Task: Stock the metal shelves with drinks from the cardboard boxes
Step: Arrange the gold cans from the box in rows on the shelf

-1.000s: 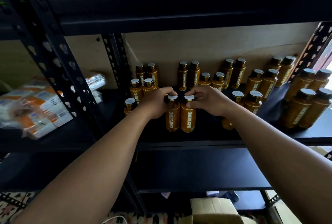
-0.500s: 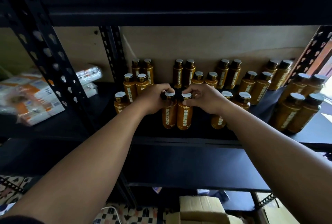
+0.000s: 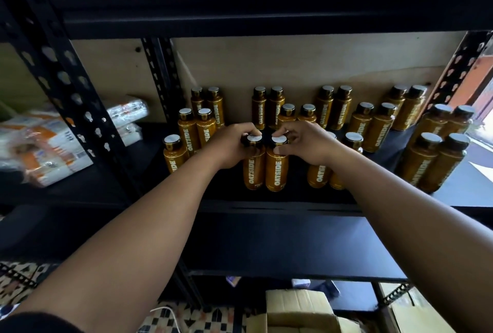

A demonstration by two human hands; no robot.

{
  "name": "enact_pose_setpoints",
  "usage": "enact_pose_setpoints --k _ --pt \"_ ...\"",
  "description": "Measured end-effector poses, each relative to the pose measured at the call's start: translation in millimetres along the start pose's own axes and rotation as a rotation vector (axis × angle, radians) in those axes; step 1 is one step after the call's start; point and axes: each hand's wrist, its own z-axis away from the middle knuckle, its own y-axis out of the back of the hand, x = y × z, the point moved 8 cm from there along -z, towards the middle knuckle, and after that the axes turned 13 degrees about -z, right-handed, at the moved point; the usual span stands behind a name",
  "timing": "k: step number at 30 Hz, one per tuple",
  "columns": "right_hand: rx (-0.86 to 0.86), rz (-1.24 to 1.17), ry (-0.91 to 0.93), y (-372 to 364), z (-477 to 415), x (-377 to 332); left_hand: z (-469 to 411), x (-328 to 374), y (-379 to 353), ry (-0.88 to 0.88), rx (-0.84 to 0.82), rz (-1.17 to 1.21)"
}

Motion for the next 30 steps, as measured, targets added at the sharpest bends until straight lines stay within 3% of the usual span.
enact_pose_setpoints --k 30 --pt "0.020 -0.011 -0.002 -2.2 5.2 -2.5 -3.7 -5.4 -5.1 -0.038 0.005 0.027"
